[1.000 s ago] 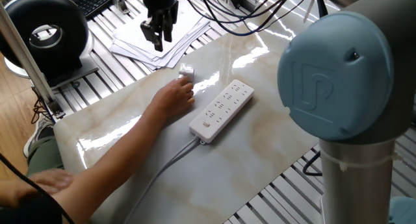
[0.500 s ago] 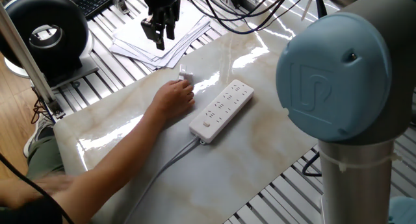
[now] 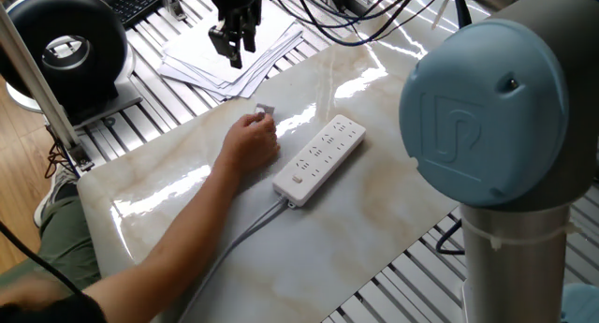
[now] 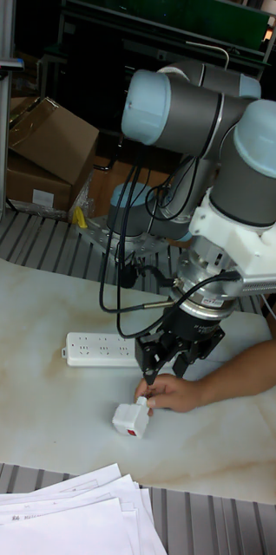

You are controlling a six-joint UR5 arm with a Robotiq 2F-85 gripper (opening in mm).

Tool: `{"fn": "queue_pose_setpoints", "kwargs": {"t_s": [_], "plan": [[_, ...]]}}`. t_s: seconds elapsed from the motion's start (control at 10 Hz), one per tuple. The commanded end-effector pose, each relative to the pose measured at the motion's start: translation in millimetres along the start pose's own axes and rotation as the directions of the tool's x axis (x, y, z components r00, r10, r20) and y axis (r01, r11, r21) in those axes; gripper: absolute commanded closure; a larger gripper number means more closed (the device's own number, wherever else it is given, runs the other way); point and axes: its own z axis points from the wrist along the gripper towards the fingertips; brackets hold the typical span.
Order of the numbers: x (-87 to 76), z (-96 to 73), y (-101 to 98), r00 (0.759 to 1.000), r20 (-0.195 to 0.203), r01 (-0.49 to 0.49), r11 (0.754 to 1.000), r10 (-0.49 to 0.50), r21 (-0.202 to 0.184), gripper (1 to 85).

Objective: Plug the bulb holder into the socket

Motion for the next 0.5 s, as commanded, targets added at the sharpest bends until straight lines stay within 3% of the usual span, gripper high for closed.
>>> {"fn": "queue_pose_setpoints", "kwargs": {"t_s": [0.0, 0.4], "plan": [[-10.7, 28.9, -7.2, 0.997, 0.054, 0.048, 0.999, -0.047, -0.018, 35.3], [-16.1, 43.3, -11.3, 0.996, 0.066, 0.062, 0.998, -0.061, -0.014, 35.3]]}}
